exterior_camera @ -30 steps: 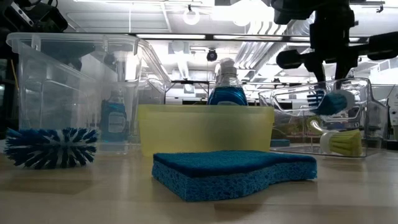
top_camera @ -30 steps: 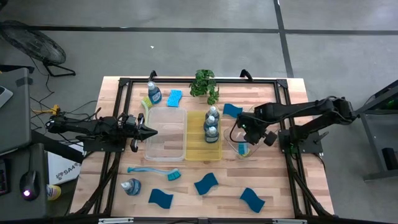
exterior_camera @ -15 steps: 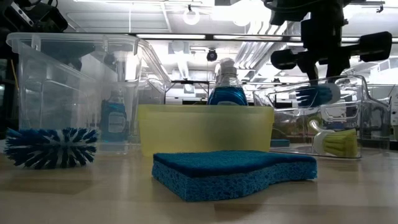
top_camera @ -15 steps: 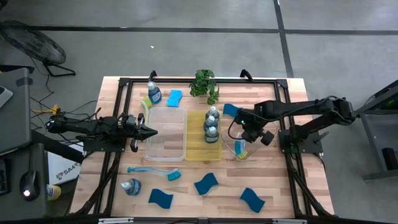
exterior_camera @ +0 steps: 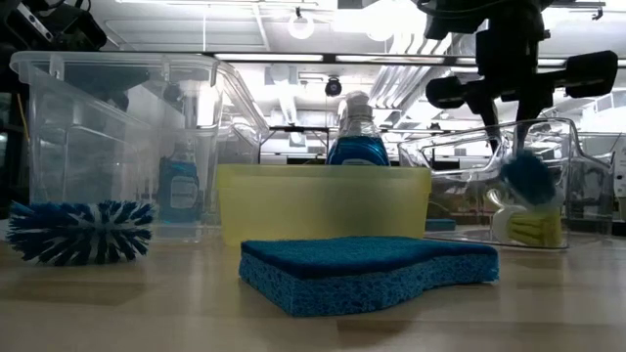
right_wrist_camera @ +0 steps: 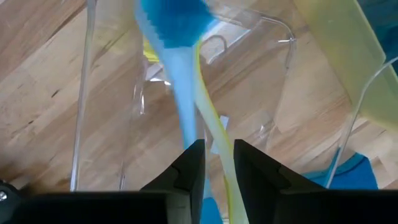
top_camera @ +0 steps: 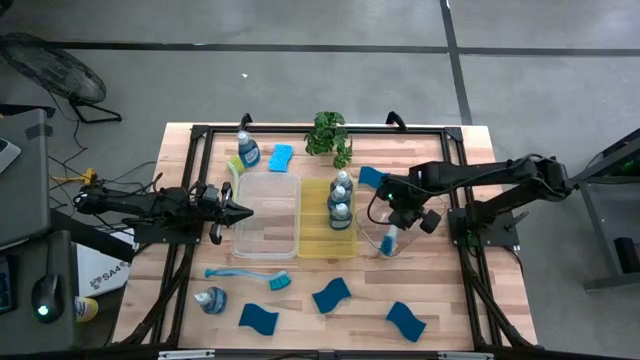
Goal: Pick & Place Kitchen Sink Supplies
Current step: Put the blue toilet brush into the transparent bin, then put the blue sponge into the white bin
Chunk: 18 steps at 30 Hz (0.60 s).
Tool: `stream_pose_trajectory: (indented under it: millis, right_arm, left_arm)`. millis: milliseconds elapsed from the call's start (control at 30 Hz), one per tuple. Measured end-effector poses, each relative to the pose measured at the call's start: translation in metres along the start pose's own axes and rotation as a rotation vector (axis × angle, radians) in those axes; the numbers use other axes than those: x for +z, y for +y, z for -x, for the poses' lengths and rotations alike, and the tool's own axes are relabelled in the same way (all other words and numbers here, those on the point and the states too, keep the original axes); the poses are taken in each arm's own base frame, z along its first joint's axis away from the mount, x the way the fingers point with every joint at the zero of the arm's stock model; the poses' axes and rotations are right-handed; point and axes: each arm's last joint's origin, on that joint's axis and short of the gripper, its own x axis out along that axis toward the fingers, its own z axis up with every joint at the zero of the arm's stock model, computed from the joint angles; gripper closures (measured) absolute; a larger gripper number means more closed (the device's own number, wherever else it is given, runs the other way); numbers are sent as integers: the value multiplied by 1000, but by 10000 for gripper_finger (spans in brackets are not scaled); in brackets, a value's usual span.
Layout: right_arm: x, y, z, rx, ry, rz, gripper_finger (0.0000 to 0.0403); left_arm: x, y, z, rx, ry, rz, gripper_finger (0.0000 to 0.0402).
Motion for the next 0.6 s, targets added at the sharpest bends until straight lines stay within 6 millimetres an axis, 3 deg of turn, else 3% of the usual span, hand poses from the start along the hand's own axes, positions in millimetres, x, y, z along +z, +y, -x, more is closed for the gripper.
stream_pose_trajectory:
  millis: [267,600]
  right_arm:
    - [0,1,9,-74,6,-79,280]
    - [11,4,34,-124,-61,-408,232]
  left_arm:
    - [0,0,0,0,0,0,399]
    - [0,0,0,0,0,0,399]
